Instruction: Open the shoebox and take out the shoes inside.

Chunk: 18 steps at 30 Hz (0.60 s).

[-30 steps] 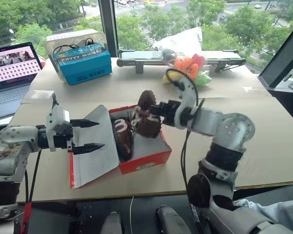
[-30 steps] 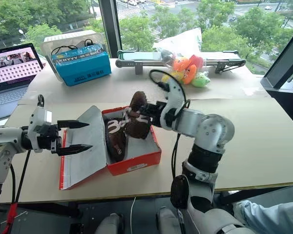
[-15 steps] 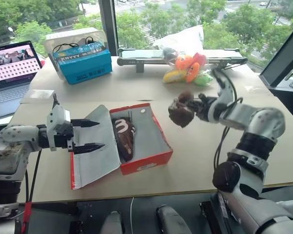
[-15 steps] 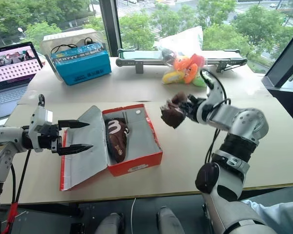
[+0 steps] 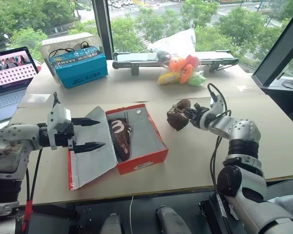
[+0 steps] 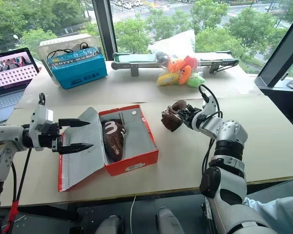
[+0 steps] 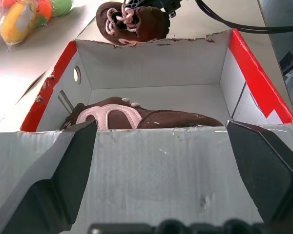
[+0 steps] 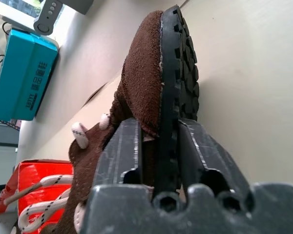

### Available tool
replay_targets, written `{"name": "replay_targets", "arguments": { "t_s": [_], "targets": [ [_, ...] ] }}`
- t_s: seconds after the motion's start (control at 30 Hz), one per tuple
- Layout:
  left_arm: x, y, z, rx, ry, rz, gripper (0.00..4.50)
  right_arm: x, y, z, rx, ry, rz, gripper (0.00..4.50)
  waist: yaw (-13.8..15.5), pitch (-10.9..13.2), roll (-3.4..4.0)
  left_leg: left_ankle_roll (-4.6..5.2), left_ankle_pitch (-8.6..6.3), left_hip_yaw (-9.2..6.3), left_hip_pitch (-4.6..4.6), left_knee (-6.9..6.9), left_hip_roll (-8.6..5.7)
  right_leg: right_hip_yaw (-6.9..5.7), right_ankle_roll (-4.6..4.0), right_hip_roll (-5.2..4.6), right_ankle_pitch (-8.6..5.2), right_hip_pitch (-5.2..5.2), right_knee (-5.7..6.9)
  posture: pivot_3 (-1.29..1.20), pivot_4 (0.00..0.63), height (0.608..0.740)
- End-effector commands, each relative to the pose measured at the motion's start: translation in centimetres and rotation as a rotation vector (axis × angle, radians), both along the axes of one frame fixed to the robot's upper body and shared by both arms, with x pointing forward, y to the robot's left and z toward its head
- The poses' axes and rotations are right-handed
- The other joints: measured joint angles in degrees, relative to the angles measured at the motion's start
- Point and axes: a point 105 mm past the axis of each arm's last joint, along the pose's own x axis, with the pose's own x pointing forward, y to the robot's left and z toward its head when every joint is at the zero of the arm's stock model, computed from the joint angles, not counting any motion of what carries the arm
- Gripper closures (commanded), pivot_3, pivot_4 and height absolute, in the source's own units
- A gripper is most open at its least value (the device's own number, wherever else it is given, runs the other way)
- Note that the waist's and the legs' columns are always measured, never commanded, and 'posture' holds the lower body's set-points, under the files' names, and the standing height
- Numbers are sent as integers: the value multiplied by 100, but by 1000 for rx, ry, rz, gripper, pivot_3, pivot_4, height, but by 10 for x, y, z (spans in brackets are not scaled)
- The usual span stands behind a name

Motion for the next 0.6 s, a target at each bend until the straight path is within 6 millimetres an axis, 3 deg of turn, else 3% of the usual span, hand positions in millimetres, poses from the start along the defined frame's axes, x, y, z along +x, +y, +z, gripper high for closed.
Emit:
{"name": "replay_targets", "arguments": {
  "t_s": [0.03,0.17,0.4,0.6],
  "targets": [
    [0,0,10,10,-48,-5,0,-1,-17,-3,-45,-1,-48,1448,8,0,0,0,0,0,-1,0,0,0,0,0,0,0,-1,0,150,740],
    [0,-1,10,11,-49,-7,0,-4,-32,-9,-160,27,-84,93,16,0,0,0,0,-1,-8,0,0,0,0,-1,0,-2,-7,0,150,740],
    [1,0,12,16,-52,-7,0,-18,-73,5,-441,9,-157,34,86,0,0,0,0,0,-9,2,-1,-1,3,-3,1,0,-12,0,150,740],
    [2,-1,13,15,-56,-11,0,-28,-81,12,-559,4,-163,34,7,3,5,0,0,4,-15,2,0,8,1,1,2,-14,-8,0,150,740]
  ]
}}
